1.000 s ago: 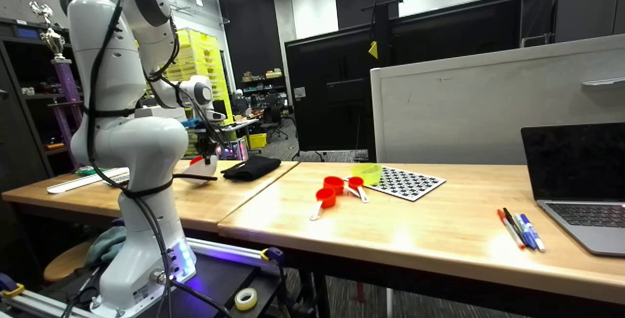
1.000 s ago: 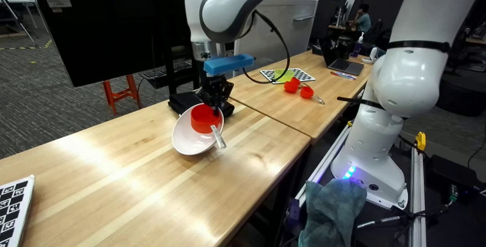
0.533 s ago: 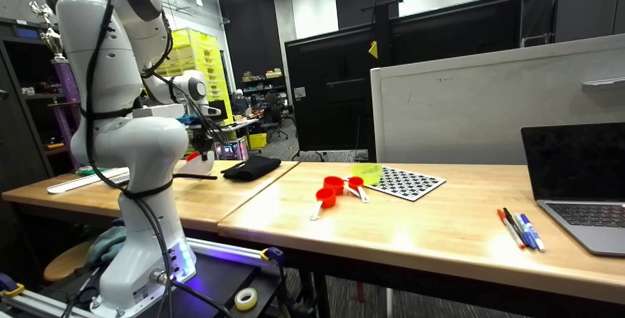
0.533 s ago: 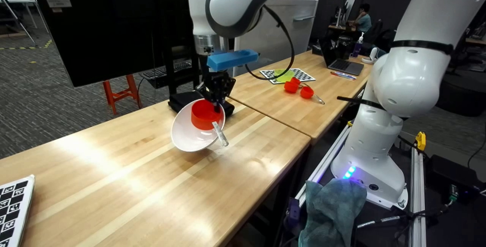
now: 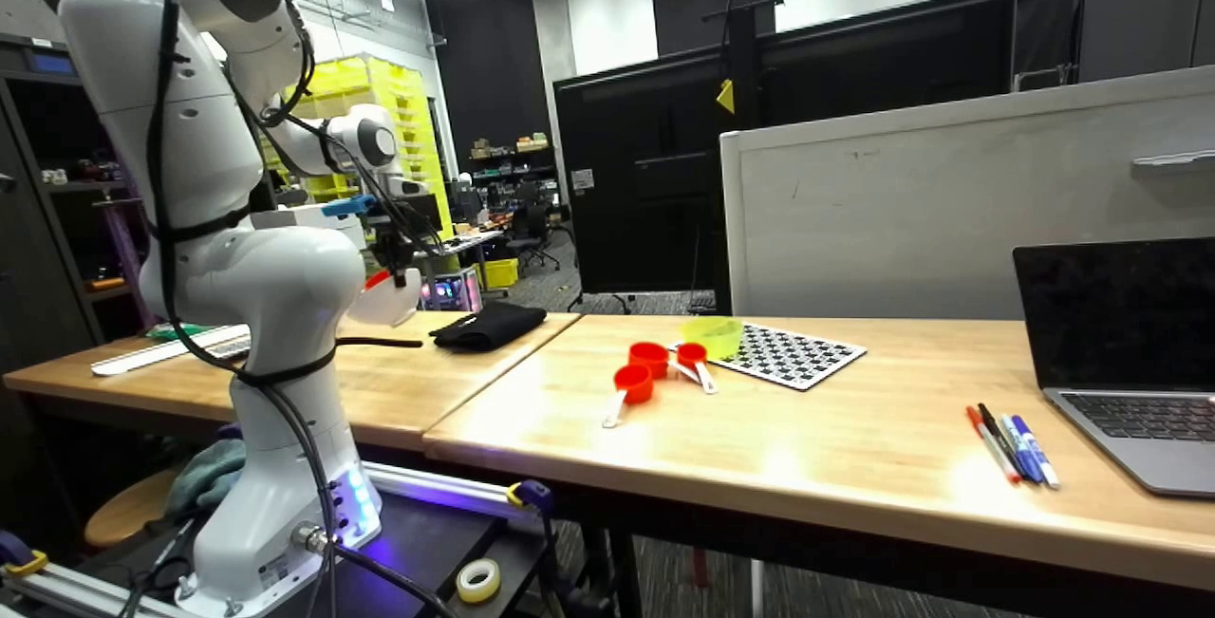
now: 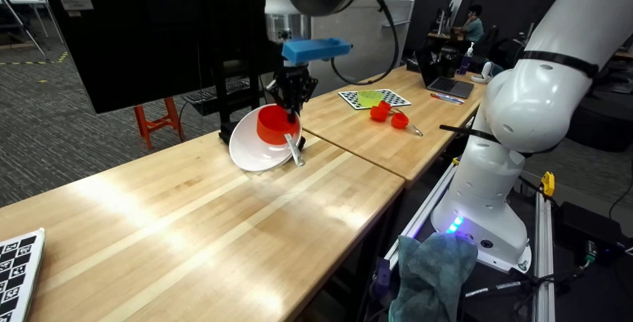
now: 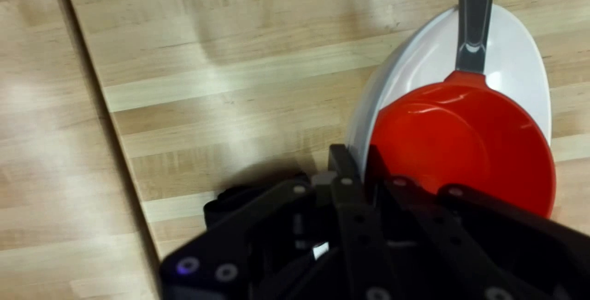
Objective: Move the bowl
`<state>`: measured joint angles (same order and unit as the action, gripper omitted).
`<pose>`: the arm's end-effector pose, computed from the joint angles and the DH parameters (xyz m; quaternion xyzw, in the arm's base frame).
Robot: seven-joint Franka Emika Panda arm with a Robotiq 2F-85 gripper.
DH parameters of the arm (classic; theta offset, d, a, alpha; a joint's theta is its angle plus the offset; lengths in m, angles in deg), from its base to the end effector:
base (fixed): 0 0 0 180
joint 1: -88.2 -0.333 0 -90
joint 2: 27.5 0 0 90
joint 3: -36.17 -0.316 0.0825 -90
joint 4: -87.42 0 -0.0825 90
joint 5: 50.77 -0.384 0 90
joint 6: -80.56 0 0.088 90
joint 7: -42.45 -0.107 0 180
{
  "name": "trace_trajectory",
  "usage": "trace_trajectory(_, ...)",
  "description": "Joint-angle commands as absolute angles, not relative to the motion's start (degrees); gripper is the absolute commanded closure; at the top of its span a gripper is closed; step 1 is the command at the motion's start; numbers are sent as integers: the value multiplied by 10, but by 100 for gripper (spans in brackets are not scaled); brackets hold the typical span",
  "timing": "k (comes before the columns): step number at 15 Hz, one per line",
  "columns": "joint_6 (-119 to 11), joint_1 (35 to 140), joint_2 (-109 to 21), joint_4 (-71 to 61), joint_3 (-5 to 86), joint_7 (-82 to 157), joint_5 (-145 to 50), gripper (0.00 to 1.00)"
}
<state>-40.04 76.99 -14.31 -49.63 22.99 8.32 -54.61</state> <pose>0.4130 0.1916 0.3994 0.9938 -0.1064 -0.0281 0.0130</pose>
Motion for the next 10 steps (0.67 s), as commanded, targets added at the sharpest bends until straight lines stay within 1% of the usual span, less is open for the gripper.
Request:
trace_trajectory(1, -340, 790, -52, -507, 236, 89, -538, 98)
trace_trajectory(5, -282, 819, 29, -506, 255, 120, -539, 98)
trace_trajectory(10, -268, 850, 115, -516, 325, 270, -542, 98)
